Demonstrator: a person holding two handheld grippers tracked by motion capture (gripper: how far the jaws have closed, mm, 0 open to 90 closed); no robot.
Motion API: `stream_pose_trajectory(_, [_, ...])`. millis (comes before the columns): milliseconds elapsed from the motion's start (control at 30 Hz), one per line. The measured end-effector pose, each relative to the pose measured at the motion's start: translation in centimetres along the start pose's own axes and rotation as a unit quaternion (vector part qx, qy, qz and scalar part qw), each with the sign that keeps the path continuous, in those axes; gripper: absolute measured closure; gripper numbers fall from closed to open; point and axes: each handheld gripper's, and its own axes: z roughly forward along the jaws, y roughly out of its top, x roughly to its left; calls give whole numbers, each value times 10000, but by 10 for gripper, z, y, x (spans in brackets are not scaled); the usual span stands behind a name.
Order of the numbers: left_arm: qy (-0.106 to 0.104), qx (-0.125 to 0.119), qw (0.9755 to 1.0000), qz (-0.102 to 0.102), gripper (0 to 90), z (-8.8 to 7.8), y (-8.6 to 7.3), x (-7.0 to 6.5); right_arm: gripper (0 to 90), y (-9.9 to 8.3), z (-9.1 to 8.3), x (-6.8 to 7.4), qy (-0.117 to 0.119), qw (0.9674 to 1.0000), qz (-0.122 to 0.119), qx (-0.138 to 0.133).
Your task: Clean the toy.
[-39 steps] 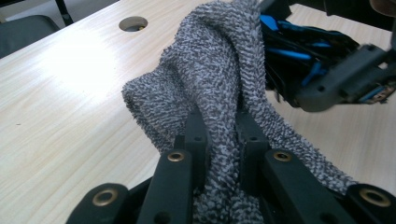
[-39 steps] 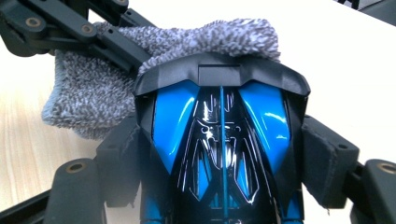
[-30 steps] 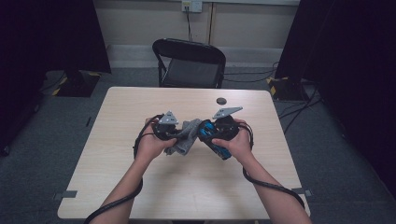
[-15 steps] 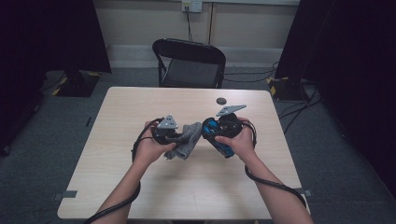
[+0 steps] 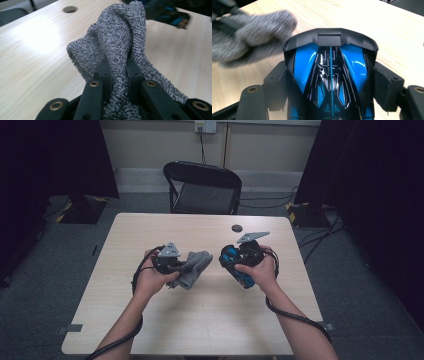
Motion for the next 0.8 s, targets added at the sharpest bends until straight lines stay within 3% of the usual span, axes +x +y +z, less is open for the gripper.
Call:
stream_pose_trajectory(167, [184,-76,9998,-50,785,1,9,7,258,0,-1,5,47,10000,-80,-9])
stream_pose_trajectory(367, [289,0,9996,48,785,12,24,10,258,2,0,14,165,9997,-171,-32])
stream_pose_trajectory(567, [220,58,9996,163,785,27,36,6,258,2,2,23,304,9991,-290,-48])
stream_pose_trajectory(800, [15,179,9993,321,784,39,40,-4,257,1,5,26,372,9988,-296,-62])
